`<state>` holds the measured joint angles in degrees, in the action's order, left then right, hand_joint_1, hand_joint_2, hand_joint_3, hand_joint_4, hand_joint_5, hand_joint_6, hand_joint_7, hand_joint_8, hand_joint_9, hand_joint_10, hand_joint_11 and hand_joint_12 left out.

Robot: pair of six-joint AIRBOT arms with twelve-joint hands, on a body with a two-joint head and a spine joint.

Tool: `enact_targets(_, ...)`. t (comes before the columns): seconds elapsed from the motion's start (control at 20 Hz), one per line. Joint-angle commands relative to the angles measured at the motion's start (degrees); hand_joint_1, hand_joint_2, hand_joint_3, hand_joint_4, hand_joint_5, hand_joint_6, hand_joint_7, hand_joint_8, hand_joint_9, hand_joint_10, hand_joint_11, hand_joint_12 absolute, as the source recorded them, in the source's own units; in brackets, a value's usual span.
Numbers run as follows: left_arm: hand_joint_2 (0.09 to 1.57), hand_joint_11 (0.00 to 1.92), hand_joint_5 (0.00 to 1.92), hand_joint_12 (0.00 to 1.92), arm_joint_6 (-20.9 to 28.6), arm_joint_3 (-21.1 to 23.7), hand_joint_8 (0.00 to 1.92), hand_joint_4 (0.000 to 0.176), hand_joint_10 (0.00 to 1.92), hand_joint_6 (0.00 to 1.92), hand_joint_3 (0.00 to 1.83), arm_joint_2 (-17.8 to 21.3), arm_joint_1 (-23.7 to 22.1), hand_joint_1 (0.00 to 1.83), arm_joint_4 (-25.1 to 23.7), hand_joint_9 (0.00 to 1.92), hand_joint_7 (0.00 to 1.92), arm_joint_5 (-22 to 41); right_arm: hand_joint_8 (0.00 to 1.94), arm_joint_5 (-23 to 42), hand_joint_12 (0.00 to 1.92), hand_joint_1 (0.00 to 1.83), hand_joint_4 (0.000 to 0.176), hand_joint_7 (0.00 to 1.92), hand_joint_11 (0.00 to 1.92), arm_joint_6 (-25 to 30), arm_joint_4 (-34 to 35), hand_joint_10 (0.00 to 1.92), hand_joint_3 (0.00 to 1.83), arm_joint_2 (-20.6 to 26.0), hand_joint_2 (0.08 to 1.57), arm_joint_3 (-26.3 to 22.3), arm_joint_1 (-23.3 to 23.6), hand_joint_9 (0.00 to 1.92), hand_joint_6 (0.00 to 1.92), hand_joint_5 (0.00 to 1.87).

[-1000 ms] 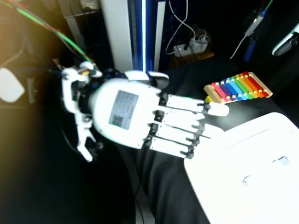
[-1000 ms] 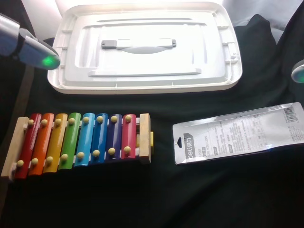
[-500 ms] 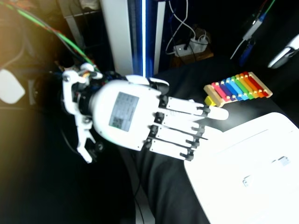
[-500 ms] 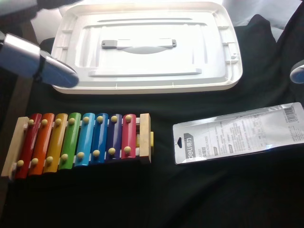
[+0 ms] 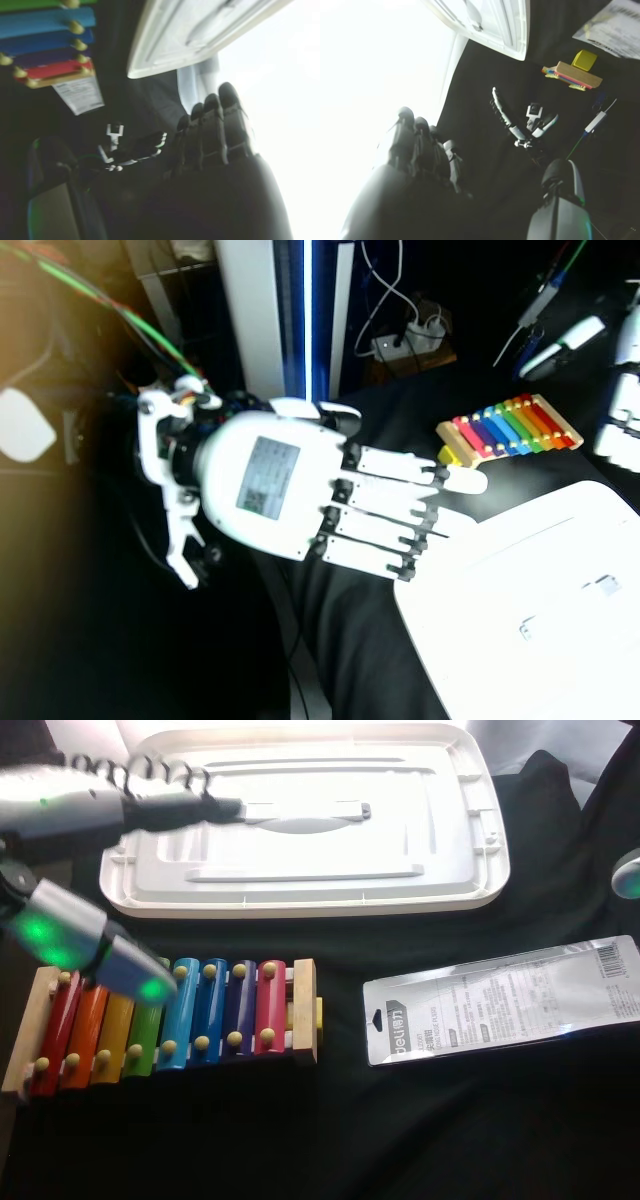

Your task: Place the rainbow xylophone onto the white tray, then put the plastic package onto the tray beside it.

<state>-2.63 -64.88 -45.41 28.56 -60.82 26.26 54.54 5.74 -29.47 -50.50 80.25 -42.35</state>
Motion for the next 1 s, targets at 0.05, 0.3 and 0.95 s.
enact_targets(0.05,0.72,0.02,0.03,0.38,1.2,0.7,0.01,0.000,0.01,0.01,0.00,0.9,1.1,0.70,2.1,0.13,0.13,4.4,0.00,5.2,0.00,0.63,0.073,0.00,0.00,0.2,3.5,0.00,0.00,-0.3,0.82,0.3,0.9,0.00,0.00,0.00)
enact_targets(0.3,0.69,0.00,0.03,0.25,1.7,2.2,0.01,0.000,0.00,0.00,0.00,2.0,3.2,0.69,2.1,0.11,0.15,5.3,0.00,5.2,0.00,0.62,0.068,0.00,0.00,0.2,3.3,0.00,0.00,-0.4,0.79,0.3,0.9,0.00,0.00,0.00)
enact_targets(0.95,0.59,0.00,0.00,0.00,1.7,0.5,0.01,0.128,0.01,0.00,0.00,-2.9,6.1,0.60,-0.2,0.02,0.04,2.7,0.00,5.2,0.00,0.59,0.091,0.00,0.00,0.2,2.8,0.00,0.00,-0.9,0.74,0.4,0.9,0.00,0.00,0.00)
